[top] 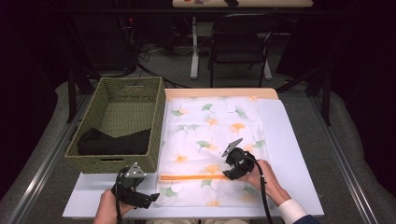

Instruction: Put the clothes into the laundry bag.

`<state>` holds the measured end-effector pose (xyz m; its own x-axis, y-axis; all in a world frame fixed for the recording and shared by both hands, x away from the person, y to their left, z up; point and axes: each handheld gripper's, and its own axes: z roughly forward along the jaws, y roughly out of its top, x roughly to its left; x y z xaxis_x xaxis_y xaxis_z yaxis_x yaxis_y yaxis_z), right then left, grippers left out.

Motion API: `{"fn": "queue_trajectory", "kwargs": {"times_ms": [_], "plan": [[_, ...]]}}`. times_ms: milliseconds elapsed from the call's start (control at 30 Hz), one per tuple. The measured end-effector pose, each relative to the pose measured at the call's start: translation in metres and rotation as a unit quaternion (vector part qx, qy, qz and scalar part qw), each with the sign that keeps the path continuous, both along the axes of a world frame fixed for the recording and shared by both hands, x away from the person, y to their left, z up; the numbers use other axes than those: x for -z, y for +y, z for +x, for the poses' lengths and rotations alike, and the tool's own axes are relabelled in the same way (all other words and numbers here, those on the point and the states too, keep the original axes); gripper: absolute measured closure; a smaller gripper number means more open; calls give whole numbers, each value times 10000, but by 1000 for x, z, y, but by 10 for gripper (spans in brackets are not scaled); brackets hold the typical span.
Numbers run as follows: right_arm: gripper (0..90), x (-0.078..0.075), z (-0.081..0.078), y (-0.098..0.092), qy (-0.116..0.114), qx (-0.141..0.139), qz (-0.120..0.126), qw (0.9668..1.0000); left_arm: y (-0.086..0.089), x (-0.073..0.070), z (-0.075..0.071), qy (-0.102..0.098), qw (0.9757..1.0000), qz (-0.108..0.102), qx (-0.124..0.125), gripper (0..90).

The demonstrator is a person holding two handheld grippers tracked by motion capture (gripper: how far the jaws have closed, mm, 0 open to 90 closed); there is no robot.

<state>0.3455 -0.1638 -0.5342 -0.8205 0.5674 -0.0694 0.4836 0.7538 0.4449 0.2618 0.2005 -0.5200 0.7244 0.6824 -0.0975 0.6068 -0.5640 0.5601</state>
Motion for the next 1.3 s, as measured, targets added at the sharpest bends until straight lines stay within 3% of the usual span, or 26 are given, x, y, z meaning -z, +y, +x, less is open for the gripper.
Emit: {"fn": "queue_trajectory", "kwargs": {"times_ms": [200, 300, 500, 600, 700, 800, 867, 1067, 1167, 1300], "plan": [[745, 0, -5, 3, 110, -197, 131, 9997, 0, 0, -1, -33, 10000, -28, -28, 142], [862, 0, -8, 6, 92, -142, 108, 9998, 0, -1, -1, -28, 10000, 5, 10, 143], [899, -5, -11, 9, -153, -92, -23, 9998, 1, -1, -1, -77, 10000, 1, -12, 144], [899, -10, -9, 9, -289, 2, 19, 9996, 5, -2, 0, -55, 10000, -9, -60, 144], [898, -9, -5, 10, -494, 125, -154, 9986, 5, -2, 0, -58, 9999, -25, -104, 146], [889, 1, -2, 12, -395, 185, -292, 9986, 3, -2, -1, -103, 9999, -2, -99, 146], [824, 0, -2, 11, -397, 220, -289, 9985, 3, -2, -1, -95, 9999, -1, -89, 146], [695, -6, 2, 0, -109, 366, 287, 9989, 4, -2, 0, -65, 10000, -2, -59, 146], [622, -6, 0, 1, -17, 179, 374, 9991, 5, -2, 0, -36, 10000, -21, -68, 146], [503, -1, 0, 6, 153, -8, 316, 9994, 5, -2, 0, -47, 10000, -54, -41, 145]]}}
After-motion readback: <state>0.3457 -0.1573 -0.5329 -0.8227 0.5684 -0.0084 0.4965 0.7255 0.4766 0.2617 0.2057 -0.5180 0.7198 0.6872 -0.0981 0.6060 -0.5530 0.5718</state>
